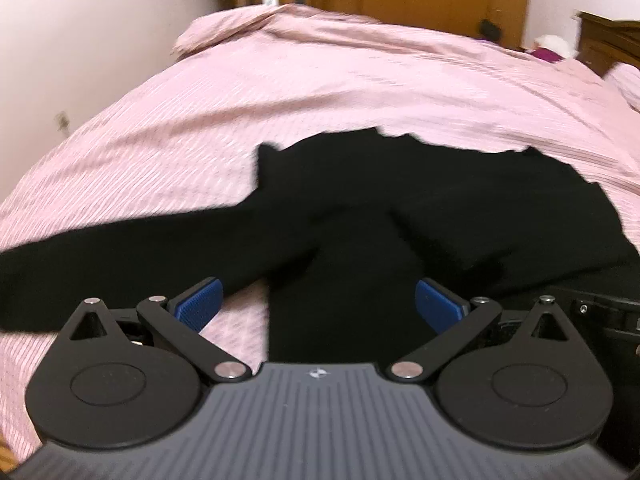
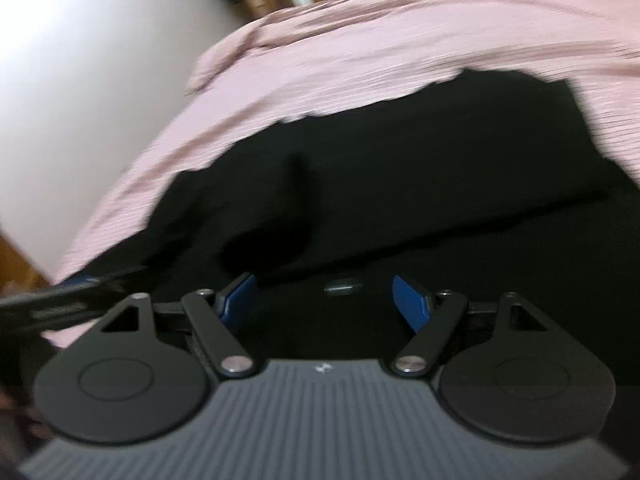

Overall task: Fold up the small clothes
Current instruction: 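Lay the sleeve on the body and open the right gripper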

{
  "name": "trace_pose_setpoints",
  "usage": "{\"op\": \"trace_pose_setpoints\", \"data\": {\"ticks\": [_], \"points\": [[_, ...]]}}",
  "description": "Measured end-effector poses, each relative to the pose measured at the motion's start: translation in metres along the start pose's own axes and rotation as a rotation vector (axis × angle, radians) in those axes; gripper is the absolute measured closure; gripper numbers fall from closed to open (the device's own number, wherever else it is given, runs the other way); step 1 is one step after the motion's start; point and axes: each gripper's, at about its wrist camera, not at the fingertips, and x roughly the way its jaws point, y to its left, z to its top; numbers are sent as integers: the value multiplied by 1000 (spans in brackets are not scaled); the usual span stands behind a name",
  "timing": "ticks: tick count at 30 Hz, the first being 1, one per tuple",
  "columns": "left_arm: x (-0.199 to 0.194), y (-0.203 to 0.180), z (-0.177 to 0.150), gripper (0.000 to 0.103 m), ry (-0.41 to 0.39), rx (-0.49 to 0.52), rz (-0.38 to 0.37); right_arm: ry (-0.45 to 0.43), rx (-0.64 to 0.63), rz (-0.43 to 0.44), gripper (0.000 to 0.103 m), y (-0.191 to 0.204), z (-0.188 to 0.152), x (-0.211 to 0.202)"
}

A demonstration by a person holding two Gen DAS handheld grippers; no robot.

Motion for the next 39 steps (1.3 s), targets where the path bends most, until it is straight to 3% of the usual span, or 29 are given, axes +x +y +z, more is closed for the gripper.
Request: {"op": "trace_pose_setpoints", "data": {"ticks": [3,7,10,14,18,23,28,34,36,39], "points": [[5,-23,8,0,-10,54,-53,-37,46,-88,26,-23,5,-3],[20,-59,16,0,-24,119,-127,-80,112,-141,26,-49,7,-11],[41,-84,16,0,-7,166,-186,-50,156,-195,27,-64,7,-3],[72,-103,13,0,3,200,-115,-46,206,-141,27,-81,1,-2],[83,-84,17,0,-31,126,-7,-39,175,-108,27,-86,-2,0],[74,-28,21,0,-42,-19,39,-61,214,-74,27,-93,-5,-3],[63,9,18,0,-32,-112,-65,-70,236,-52,27,-97,-6,-4],[49,13,16,7,-49,-137,-198,-3,352,-17,24,-99,18,-12],[48,12,18,12,-67,-129,-235,-20,335,5,26,-97,32,-17],[55,11,21,19,-59,-109,-238,-54,242,-73,26,-93,55,-17]]}}
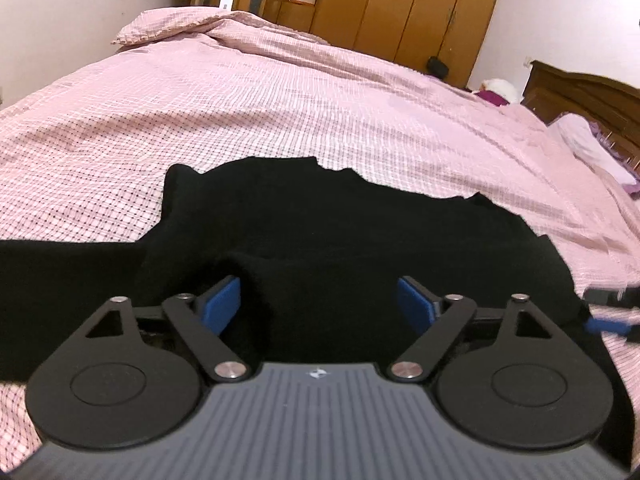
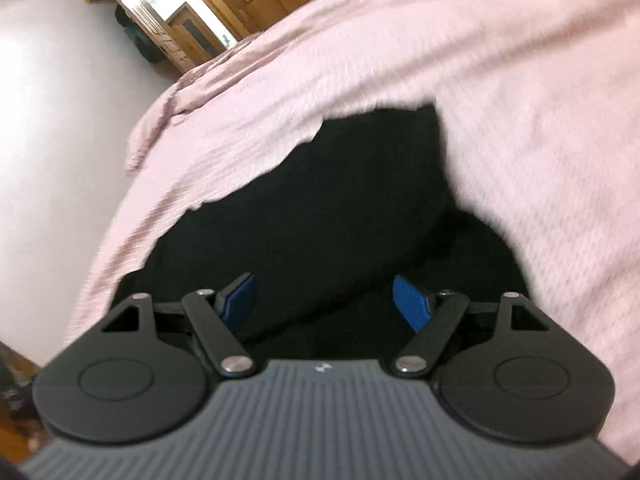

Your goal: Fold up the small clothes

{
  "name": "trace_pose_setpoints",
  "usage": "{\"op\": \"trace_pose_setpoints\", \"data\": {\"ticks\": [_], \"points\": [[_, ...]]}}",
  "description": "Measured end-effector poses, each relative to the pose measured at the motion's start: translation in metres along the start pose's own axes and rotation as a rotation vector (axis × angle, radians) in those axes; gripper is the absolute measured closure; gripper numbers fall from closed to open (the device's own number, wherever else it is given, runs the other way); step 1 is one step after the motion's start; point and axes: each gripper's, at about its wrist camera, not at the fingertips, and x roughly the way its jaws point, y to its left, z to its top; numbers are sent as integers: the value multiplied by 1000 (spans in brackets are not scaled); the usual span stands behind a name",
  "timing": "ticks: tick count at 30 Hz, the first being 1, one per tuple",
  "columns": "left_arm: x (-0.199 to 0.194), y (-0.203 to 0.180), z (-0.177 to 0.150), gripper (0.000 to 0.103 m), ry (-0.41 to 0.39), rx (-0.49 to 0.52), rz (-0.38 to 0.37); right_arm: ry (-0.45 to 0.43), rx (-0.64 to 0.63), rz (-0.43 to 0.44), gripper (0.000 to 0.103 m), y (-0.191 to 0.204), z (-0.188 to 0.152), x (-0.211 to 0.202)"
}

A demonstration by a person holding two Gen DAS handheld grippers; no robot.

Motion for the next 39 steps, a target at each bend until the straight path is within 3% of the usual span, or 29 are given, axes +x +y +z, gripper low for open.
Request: {"op": "trace_pose_setpoints", "data": {"ticks": [3,5,8,13,14,18,23,29,30,32,33,34,37,39], "points": [[11,7,-2,20,7,-9,71,-29,-53,-70,26,-2,19,14],[15,13,-4,20,-4,-28,120,-25,-61,-167,27,-11,30,33],[15,20,-4,20,-24,-33,134,-22,-41,-253,26,-27,39,57],[20,25,-3,20,-43,-23,78,-67,-60,-196,25,-35,40,77],[20,24,-4,23,-49,-14,67,-83,-71,-194,25,-33,39,81],[19,19,-11,53,-46,38,79,-146,-111,-194,25,-33,31,90],[14,17,-14,55,-55,35,70,-205,-157,-189,25,-33,23,90],[15,-5,-19,55,-68,146,71,-224,-142,-175,25,-35,21,90],[20,-7,-17,59,-53,150,84,-228,-141,-176,27,-35,21,89],[28,-8,-7,84,-47,130,90,-263,-114,-210,59,-35,18,85],[28,-7,0,85,-56,110,85,-278,-83,-211,85,-39,18,82],[25,-6,9,87,-84,87,70,-292,-51,-192,92,-43,18,78],[11,-7,32,87,-195,66,59,-378,-15,-164,94,-49,15,64],[9,-7,44,87,-232,53,55,-444,-27,-192,97,-46,15,55]]}}
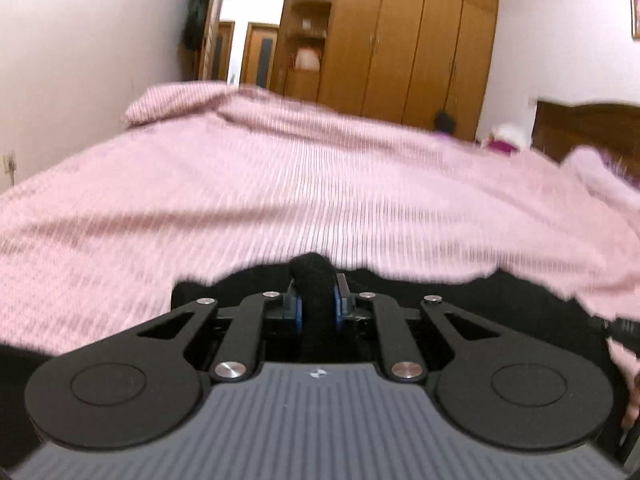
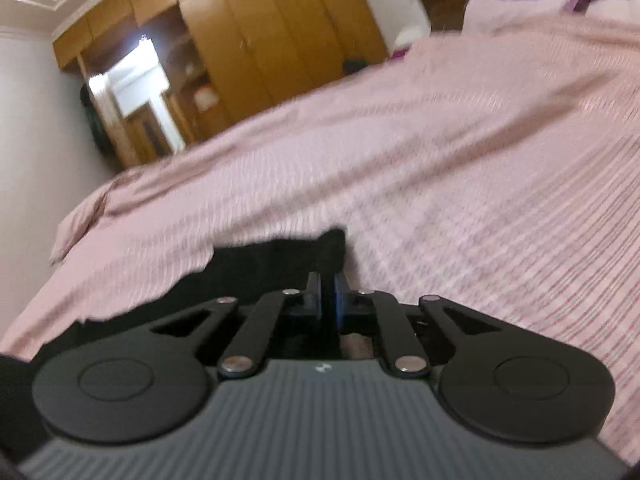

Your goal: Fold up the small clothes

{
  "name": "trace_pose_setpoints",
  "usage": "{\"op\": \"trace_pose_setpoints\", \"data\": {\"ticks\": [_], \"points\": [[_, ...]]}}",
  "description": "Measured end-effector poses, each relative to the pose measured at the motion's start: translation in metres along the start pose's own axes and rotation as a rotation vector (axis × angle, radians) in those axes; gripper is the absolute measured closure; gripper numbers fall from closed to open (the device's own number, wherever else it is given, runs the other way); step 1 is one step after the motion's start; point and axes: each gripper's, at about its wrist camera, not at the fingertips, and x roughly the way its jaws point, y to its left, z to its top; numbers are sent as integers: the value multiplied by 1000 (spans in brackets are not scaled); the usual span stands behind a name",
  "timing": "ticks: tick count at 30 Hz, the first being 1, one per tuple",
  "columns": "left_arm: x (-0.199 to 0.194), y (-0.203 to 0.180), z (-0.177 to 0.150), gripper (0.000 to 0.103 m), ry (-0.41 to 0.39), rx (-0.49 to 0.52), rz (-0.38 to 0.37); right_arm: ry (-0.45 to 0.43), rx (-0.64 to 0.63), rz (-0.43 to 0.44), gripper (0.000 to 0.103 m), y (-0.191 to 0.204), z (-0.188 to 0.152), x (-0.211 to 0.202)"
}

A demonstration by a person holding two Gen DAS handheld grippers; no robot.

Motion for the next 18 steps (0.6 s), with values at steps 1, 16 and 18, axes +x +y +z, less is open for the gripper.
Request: {"op": "trace_pose_setpoints", "data": {"ticks": [1,16,18], "points": [[4,0,4,87,-4,1,12,-27,-9,-20,101,1,2,-2],[56,23,-28,64,212,20,135,113,38,-34,96,-12,-1,25],[47,25,-22,61,202,7,132,125,53,-22,88,-13,1,19]]}}
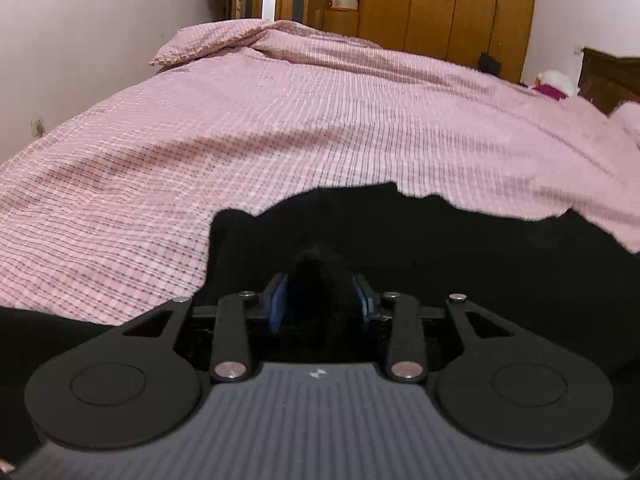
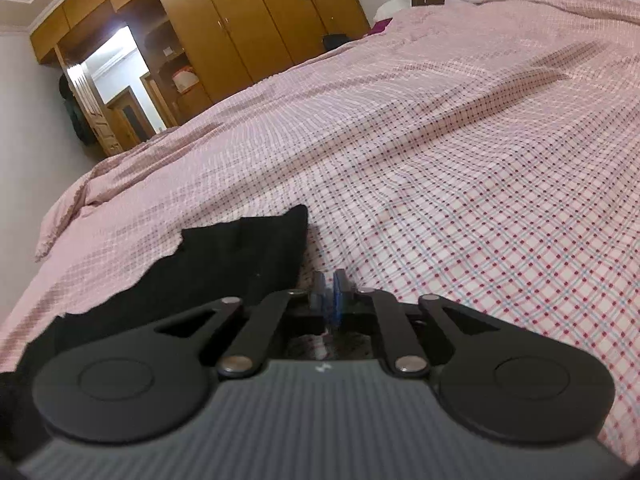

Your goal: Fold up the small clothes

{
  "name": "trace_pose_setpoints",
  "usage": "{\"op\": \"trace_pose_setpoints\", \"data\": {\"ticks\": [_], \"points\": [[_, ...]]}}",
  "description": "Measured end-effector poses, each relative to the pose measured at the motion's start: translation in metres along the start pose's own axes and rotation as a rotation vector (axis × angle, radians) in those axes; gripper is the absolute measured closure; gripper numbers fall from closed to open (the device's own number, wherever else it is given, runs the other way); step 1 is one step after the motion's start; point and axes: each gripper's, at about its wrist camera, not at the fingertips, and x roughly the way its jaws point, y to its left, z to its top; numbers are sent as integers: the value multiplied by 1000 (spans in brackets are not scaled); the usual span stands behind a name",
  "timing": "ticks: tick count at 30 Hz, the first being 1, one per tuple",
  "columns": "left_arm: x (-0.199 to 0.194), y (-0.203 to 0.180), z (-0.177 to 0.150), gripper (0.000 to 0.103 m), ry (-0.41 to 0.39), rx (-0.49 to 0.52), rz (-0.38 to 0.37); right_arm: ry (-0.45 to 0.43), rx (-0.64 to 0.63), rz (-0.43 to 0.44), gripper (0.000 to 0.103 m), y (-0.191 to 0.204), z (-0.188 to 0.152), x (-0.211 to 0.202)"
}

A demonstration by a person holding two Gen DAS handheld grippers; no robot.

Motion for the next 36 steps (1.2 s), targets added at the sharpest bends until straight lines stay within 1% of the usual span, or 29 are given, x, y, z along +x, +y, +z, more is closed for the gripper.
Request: {"op": "trace_pose_setpoints", "data": {"ticks": [1,2,3,4,8,12,15,17,21,27,31,35,36], "points": [[-4,1,3,60,-7,-1,7,6,-1,6,74,0,1,-3],[-9,2,5,57,-15,1,16,2,-7,13,65,2,2,-8],[-16,4,7,56,-23,3,28,-10,-13,17,49,5,2,-15],[-27,3,9,55,-31,7,35,-23,-22,21,43,8,3,-23],[-52,10,13,49,-50,28,60,-21,-50,67,42,21,7,-48],[-72,15,13,38,-45,50,117,-18,-71,121,42,34,8,-73],[-86,23,9,33,-42,48,149,-6,-97,146,42,45,6,-91],[-95,29,5,31,-37,45,179,-3,-104,171,42,51,3,-103],[-109,45,-7,29,1,19,218,29,-115,217,42,62,-2,-121],[-120,73,-28,29,57,-27,265,85,-136,236,42,75,-17,-138],[-120,94,-41,29,89,-61,275,129,-159,220,42,79,-31,-145],[-118,109,-50,29,143,-26,267,187,-189,191,42,83,-51,-146],[-118,111,-52,29,157,-15,262,206,-196,179,40,84,-55,-145]]}}
